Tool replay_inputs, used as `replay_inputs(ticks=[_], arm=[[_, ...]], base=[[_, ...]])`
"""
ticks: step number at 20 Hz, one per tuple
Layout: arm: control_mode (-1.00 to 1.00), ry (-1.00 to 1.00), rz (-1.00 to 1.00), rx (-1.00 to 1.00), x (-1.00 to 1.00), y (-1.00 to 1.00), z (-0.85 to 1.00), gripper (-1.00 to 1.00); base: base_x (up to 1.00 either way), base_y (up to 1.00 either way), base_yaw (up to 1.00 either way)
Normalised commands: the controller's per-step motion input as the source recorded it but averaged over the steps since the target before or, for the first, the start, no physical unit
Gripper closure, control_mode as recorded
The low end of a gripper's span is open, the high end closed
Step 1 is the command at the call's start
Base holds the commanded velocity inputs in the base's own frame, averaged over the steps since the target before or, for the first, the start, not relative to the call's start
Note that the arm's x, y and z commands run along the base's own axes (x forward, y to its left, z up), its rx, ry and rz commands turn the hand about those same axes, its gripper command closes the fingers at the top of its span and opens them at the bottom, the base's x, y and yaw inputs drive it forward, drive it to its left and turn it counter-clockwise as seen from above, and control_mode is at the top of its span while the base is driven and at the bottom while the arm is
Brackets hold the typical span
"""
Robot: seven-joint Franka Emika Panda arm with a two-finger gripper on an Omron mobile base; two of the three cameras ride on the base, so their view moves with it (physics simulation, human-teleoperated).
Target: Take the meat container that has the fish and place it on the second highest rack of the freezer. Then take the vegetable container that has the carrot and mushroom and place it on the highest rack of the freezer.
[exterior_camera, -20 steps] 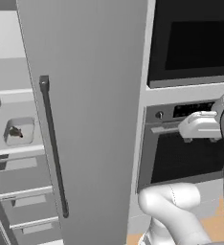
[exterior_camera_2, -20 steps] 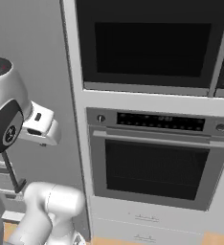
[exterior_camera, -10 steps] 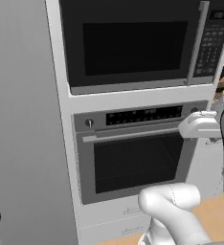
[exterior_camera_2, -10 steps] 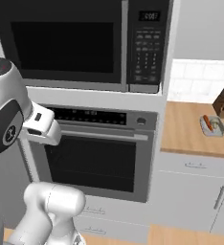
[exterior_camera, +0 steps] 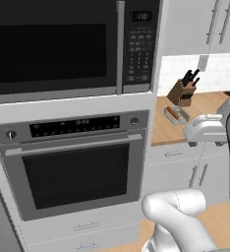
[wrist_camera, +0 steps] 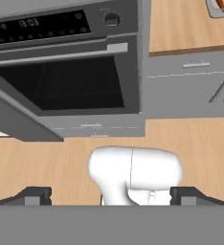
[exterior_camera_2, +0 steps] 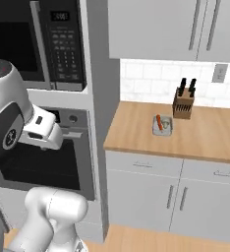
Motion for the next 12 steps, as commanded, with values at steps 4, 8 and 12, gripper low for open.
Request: replay_inputs(ticks=[4,8,12], arm=[[1.00,0.00,0.00,0.00,0.00,0.00,0.00,-1.00],[1.00,0.00,0.00,0.00,0.00,0.00,0.00,-1.00],[1.00,0.00,0.00,0.00,0.00,0.00,0.00,-1.00]], base=[[0.10,-1.00,0.05],[0.19,-0.94,0.04],[0.41,-0.47,0.00]])
